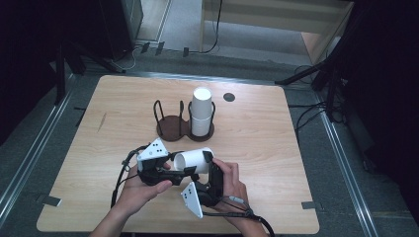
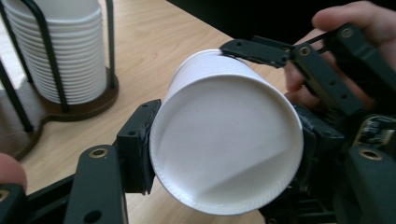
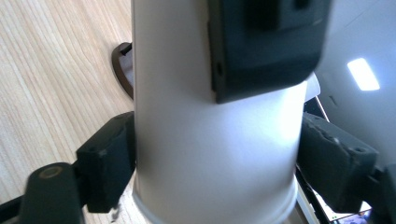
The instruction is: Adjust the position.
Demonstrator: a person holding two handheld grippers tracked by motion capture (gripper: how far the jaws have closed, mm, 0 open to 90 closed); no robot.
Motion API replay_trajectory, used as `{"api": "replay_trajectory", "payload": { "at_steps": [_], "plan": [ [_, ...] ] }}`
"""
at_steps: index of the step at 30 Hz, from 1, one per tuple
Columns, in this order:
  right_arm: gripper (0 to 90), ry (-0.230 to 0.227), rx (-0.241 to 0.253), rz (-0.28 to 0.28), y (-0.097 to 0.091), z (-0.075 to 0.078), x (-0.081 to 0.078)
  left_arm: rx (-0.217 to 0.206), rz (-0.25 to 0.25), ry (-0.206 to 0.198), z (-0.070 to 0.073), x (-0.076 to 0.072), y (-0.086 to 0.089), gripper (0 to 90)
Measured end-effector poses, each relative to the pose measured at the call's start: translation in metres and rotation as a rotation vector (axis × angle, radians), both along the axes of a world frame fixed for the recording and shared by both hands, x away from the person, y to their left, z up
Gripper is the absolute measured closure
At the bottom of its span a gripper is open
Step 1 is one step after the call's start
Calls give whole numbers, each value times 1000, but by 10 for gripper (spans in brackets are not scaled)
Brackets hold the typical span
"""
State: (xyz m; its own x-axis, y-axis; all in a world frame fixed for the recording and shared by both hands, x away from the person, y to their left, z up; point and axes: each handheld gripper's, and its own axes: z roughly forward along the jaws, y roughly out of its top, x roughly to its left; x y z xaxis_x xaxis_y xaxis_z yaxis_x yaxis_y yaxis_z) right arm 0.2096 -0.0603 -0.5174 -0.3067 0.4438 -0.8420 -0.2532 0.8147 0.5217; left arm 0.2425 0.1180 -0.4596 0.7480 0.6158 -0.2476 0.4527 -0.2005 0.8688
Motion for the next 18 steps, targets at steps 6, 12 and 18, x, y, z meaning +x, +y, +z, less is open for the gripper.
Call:
{"api": "replay_trajectory", "payload": {
  "at_steps": [6,12,18],
  "plan": [
    [106,23,9,3,0,1,-1,-8,20,-21,1,1,5,362],
    [78,22,29,1,0,4,-2,-5,47,-52,2,1,8,364],
    [73,40,60,0,-2,8,-2,15,76,-102,3,-1,9,366]
  ]
}}
